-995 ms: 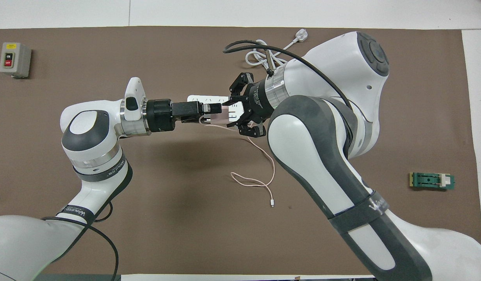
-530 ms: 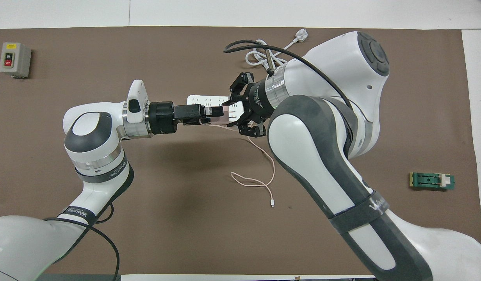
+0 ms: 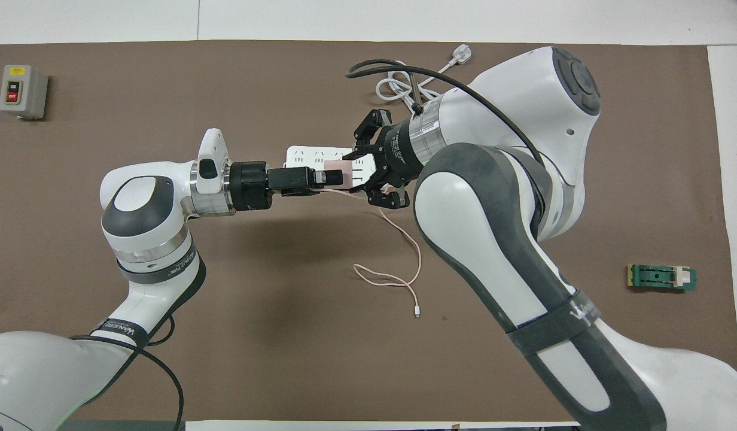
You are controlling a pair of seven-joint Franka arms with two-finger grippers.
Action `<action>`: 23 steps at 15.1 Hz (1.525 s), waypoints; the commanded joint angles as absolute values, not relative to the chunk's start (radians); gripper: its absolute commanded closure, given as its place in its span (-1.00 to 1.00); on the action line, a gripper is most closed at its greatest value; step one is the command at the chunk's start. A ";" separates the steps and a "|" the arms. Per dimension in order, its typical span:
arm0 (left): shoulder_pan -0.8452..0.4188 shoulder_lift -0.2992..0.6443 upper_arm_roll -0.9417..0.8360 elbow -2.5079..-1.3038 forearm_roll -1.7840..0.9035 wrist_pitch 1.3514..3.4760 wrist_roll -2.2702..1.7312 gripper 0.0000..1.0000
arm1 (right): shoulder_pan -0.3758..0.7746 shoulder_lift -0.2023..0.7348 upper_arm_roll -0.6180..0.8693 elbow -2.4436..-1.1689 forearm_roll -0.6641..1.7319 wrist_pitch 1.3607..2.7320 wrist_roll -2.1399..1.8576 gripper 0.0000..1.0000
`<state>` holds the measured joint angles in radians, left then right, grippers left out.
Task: Plug charger into power strip
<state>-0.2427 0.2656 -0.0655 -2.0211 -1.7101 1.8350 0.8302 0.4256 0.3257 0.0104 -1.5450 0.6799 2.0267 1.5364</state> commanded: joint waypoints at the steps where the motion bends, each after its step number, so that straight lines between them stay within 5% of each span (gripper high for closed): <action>1: -0.253 0.245 -0.054 -2.042 -1.724 1.824 0.851 -0.97 | 0.416 0.336 0.015 -1.523 0.690 2.020 1.562 1.00; 11: -0.253 0.249 -0.054 -2.034 -1.747 1.815 0.850 -0.79 | 0.416 0.336 0.015 -1.523 0.690 2.019 1.562 1.00; 16: -0.253 0.249 -0.054 -2.031 -1.747 1.815 0.851 -0.20 | 0.414 0.336 0.015 -1.523 0.692 2.019 1.562 1.00; 17: -0.253 0.249 -0.054 -2.031 -1.747 1.813 0.850 0.06 | 0.414 0.336 0.015 -1.523 0.692 2.019 1.562 1.00; 19: -0.253 0.247 -0.055 -2.034 -1.747 1.807 0.848 0.90 | 0.414 0.336 0.015 -1.523 0.692 2.019 1.562 1.00; 23: -0.255 0.245 -0.055 -2.034 -1.747 1.784 0.851 1.00 | 0.413 0.336 0.015 -1.523 0.692 2.019 1.562 1.00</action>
